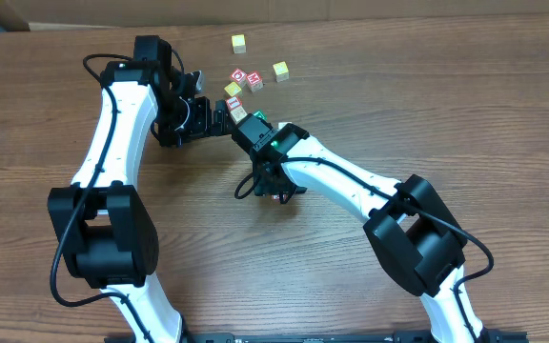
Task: Flip 5 blocks
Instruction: 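Lift the L block with the right gripper, rotate it, set it down, then move the right gripper to the plain block with the 3 and grasp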
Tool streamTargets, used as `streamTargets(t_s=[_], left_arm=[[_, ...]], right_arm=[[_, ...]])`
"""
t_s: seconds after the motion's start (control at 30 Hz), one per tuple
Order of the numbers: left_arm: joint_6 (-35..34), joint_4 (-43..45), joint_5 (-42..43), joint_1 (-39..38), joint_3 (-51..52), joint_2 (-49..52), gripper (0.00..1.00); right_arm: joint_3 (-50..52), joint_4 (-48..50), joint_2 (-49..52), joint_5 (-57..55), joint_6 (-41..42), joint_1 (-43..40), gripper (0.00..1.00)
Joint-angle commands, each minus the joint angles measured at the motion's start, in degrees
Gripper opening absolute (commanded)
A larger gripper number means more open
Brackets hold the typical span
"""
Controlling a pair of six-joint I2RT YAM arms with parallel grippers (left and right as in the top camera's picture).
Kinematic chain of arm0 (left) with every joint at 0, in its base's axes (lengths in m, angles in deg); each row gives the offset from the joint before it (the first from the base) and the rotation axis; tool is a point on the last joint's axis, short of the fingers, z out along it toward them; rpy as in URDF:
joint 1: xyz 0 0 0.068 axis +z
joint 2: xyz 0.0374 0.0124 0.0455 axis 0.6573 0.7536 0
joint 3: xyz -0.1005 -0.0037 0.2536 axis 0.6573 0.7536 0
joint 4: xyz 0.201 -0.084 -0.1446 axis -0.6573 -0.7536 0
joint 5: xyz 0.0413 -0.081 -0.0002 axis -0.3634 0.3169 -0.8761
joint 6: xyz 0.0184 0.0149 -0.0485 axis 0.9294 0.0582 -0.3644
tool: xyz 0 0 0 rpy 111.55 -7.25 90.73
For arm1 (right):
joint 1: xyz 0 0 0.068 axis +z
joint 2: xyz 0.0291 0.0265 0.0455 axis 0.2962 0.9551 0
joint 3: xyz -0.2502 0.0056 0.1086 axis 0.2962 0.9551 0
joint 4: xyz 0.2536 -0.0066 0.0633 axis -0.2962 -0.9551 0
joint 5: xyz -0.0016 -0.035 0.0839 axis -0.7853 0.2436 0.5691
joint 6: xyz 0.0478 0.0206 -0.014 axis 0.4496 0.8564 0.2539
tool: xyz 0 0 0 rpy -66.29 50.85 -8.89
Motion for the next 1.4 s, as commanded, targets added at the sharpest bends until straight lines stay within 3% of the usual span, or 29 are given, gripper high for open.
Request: streamTargets(t_s=[0.0, 0.2, 0.43, 0.7, 1.37], left_arm=[[0.68, 0.02, -0.39, 0.46, -1.38, 0.48, 1.00], [0.68, 0.02, -0.39, 0.46, -1.38, 0.50, 1.00], [0.68, 0.02, -0.39, 0.46, -1.38, 0.48, 1.00], [0.68, 0.02, -0.39, 0.46, -1.38, 0.48, 1.00], [0.68, 0.02, -0.39, 0.46, -1.38, 0.48, 1.00]], right_arm=[[0.39, 0.17, -1.57, -0.96, 0.31, -0.11, 0.63], [-0.09, 0.98, -1.64, -0.96, -2.08, -0.90, 0.63], [-8.81, -3.04, -1.66, -0.31, -2.34, -7.43, 0.63], [-8.44, 6.23, -1.29, -0.35, -3.85, -12.74, 0.63], [4.44, 28.61, -1.22, -5.46, -12.28, -11.96, 0.66]])
